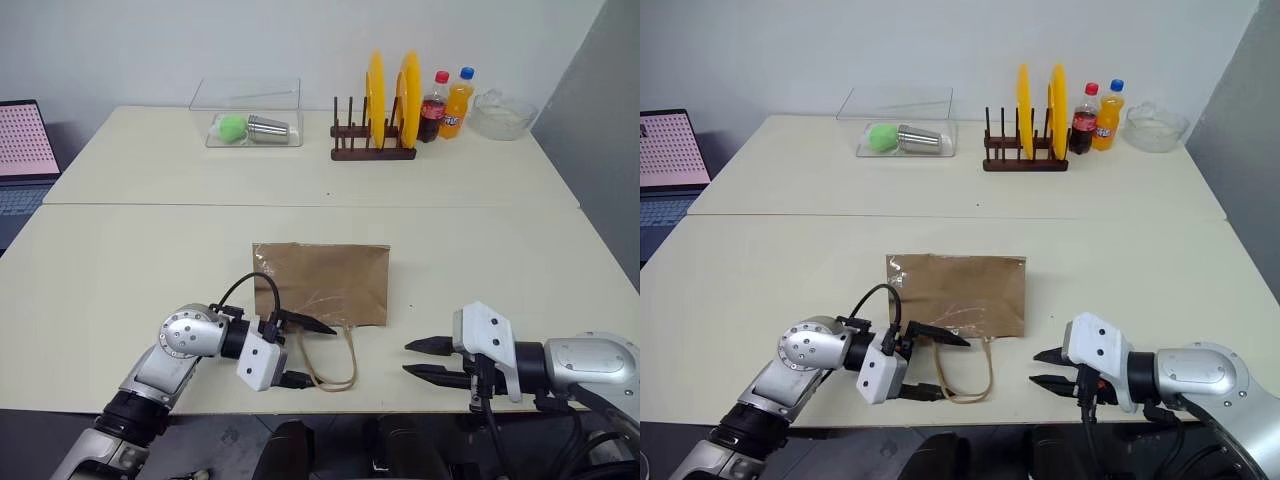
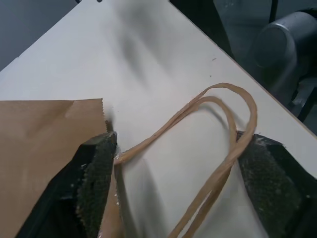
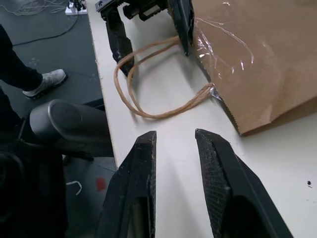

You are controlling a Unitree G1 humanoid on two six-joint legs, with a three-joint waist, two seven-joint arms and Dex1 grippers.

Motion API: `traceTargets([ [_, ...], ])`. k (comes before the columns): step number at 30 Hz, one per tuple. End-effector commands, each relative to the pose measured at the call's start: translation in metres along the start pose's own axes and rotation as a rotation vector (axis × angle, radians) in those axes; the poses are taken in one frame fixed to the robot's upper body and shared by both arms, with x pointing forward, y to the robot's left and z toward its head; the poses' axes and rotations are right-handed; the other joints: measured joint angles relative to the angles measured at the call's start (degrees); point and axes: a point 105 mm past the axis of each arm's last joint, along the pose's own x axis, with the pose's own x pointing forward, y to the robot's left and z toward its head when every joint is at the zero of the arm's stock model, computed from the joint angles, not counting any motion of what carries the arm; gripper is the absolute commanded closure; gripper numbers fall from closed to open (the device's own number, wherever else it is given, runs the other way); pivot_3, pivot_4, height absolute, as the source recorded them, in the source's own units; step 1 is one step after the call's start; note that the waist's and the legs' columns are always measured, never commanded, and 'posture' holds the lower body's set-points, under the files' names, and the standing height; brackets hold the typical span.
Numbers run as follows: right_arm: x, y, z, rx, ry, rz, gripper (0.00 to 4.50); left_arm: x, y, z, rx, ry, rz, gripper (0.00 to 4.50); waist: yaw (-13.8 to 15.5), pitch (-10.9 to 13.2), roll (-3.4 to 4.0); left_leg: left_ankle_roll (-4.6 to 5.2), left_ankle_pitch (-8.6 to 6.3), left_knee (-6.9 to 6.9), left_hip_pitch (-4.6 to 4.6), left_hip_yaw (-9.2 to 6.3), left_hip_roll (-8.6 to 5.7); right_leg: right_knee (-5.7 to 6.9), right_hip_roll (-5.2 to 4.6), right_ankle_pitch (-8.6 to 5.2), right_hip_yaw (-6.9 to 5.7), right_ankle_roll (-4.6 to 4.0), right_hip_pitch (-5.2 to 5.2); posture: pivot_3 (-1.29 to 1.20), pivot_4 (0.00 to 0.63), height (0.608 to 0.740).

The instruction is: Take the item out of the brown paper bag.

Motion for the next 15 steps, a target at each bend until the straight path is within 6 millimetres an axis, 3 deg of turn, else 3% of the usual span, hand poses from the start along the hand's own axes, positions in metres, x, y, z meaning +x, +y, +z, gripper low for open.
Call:
traceTargets([
  [1, -0.004, 0.004, 0.008, -0.037, -0.014, 0.001, 3.08, 0.0, 0.009, 0.008, 0.012, -0.033, 0.014, 1.44, 0.0, 0.0, 0.0, 0.0, 0.0, 0.0, 0.0, 0.0, 0.0, 0.0, 0.0, 0.0, 0.0, 0.0, 0.01, 0.0, 0.15, 0.74],
  [10, -0.003, 0.009, 0.006, -0.034, -0.002, 0.018, 3.08, -0.009, 0.015, 0.018, -0.074, -0.051, -0.03, 4.29, 0.0, 0.0, 0.0, 0.0, 0.0, 0.01, 0.0, -0.02, 0.0, -0.02, 0.02, 0.0, 0.0, 0.02, 0.02, 0.0, 0.15, 0.74],
  [11, -0.003, 0.009, 0.005, -0.033, -0.002, 0.018, 3.08, -0.01, 0.013, 0.018, -0.068, -0.047, -0.05, 4.48, -0.1, 0.0, 0.0, 0.0, 0.0, 0.0, 0.01, 0.0, 0.0, -0.01, 0.02, 0.0, 0.02, 0.02, 0.02, 0.0, 0.15, 0.74],
  [15, -0.002, 0.01, 0.004, -0.033, -0.003, 0.02, 3.08, -0.011, 0.006, 0.018, -0.101, -0.047, -0.086, 4.48, -0.1, 0.0, 0.0, 0.0, 0.0, 0.0, 0.01, -0.02, 0.0, -0.01, 0.04, 0.0, 0.01, 0.02, 0.02, 0.0, 0.15, 0.74],
])
